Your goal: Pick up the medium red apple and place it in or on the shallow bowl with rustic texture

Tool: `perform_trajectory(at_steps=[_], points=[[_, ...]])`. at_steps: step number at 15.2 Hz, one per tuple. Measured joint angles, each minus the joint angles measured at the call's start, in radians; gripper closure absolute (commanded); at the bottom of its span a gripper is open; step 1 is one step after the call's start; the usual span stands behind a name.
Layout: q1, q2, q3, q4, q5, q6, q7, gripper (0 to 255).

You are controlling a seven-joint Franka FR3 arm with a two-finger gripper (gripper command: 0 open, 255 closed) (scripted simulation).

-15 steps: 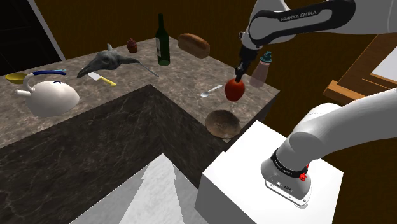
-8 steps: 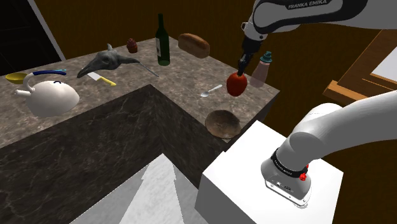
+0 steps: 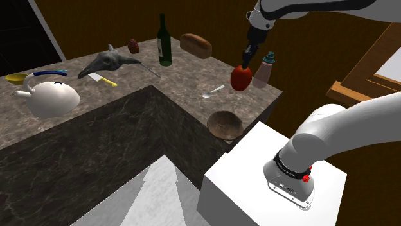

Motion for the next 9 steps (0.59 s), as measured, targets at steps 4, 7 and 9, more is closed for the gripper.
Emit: perform_trajectory(at_steps=[4, 7, 9], points=[[0.017, -0.071, 0.055, -0.007, 0.021, -0.063, 0.061, 255], [0.034, -0.141, 0.108, -0.02, 0.046, -0.119, 0.12, 255], [0.05, -0.166, 0.147, -0.011, 0.068, -0.153, 0.163, 255]])
